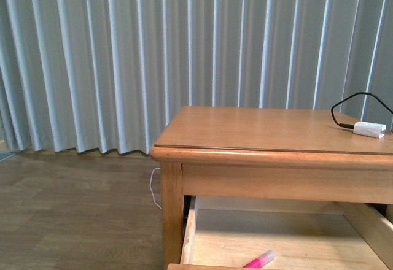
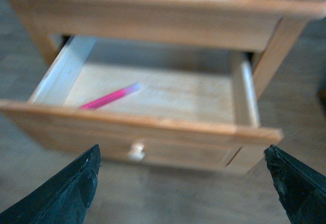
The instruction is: Place pink marker in drawer with both arms
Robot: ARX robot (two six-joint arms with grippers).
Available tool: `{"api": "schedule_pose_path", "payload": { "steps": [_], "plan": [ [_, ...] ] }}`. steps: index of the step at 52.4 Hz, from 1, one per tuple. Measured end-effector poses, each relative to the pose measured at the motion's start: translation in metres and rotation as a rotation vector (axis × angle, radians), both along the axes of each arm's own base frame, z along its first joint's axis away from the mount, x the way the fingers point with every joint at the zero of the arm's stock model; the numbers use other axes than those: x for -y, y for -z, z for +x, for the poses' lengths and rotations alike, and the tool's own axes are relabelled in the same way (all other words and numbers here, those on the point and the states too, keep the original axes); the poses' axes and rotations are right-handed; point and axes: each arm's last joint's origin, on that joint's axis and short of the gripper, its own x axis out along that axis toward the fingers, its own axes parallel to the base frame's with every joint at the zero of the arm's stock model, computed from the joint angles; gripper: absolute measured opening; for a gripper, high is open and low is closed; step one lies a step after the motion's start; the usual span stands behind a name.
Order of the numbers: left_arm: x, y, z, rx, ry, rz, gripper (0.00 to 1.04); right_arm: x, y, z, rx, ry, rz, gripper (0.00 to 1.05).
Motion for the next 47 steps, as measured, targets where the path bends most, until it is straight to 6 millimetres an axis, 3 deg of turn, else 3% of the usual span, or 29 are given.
{"api": "schedule_pose_path", "payload": {
  "steps": [4,10,17,30,47],
  "plan": [
    [0.0,0.0,0.0,0.0,0.0,0.0,0.53,-0.001,0.005,0.005,0.008,0.007,-0.086,0.96],
    [0.0,0.0,0.0,0.0,0.0,0.0,0.78,0.0,0.043,0.023,-0.204,-0.082,-0.174,0.96],
    [0.0,0.0,0.0,0.0,0.0,0.0,1.0,0.005,0.076,0.044,-0.298,-0.086,-0.194,0.96],
    [0.0,0.0,0.0,0.0,0.0,0.003,0.98,0.0,0.12,0.087,-0.25,-0.109,-0.184,0.96],
    [0.0,0.0,0.0,0.0,0.0,0.003,0.98,-0.009,0.13,0.144,-0.122,-0.036,-0.135,0.96]
  ]
}}
